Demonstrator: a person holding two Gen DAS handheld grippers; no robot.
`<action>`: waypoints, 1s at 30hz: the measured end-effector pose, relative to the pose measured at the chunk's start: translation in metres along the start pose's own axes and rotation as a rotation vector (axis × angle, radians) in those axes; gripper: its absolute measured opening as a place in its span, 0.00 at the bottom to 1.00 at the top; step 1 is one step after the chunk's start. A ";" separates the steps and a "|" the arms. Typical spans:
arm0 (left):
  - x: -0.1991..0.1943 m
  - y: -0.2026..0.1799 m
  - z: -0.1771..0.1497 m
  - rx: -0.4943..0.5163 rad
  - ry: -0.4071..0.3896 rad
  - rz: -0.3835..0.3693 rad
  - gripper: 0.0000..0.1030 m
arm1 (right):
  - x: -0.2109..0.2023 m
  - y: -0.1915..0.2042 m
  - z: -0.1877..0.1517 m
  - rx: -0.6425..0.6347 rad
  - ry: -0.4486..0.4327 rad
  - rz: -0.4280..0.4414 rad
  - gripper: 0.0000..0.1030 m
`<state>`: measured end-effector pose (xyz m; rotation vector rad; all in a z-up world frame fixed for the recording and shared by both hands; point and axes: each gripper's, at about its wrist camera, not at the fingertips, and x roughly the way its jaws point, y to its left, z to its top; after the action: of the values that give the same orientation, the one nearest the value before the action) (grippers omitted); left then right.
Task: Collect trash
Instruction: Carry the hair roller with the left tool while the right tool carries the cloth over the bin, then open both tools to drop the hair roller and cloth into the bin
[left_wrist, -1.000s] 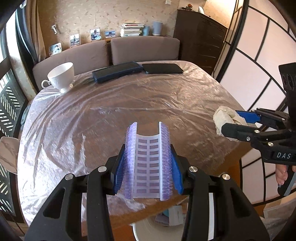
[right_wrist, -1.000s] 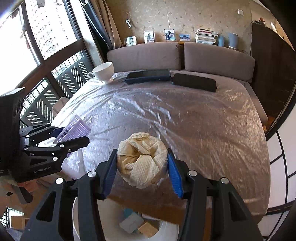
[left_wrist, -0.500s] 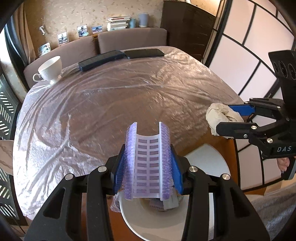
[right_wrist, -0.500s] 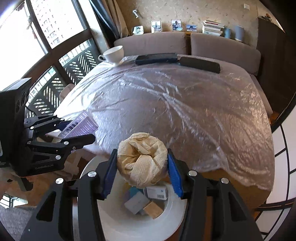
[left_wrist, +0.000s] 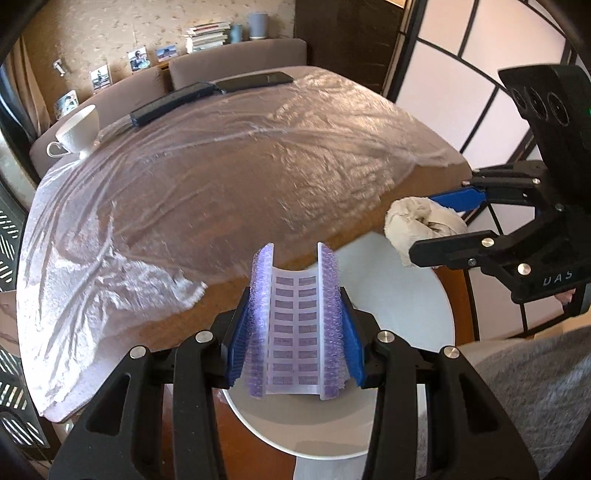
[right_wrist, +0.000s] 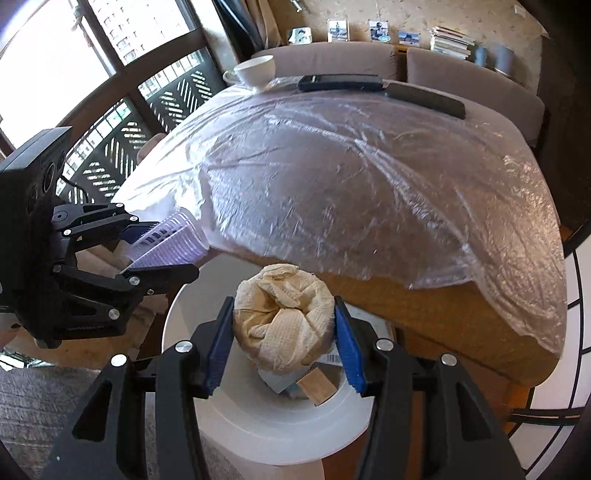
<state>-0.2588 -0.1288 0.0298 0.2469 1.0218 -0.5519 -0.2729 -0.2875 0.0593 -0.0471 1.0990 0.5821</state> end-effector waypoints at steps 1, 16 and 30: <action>0.002 -0.001 -0.002 0.002 0.008 -0.004 0.43 | 0.002 0.000 -0.002 -0.002 0.007 0.001 0.49; 0.055 -0.006 -0.029 0.027 0.128 0.008 0.43 | 0.056 -0.003 -0.032 -0.032 0.120 -0.013 0.49; 0.093 -0.010 -0.043 0.031 0.198 0.044 0.43 | 0.090 -0.006 -0.040 -0.040 0.160 -0.034 0.49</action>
<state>-0.2586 -0.1476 -0.0719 0.3563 1.1972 -0.5108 -0.2747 -0.2672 -0.0371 -0.1492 1.2394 0.5774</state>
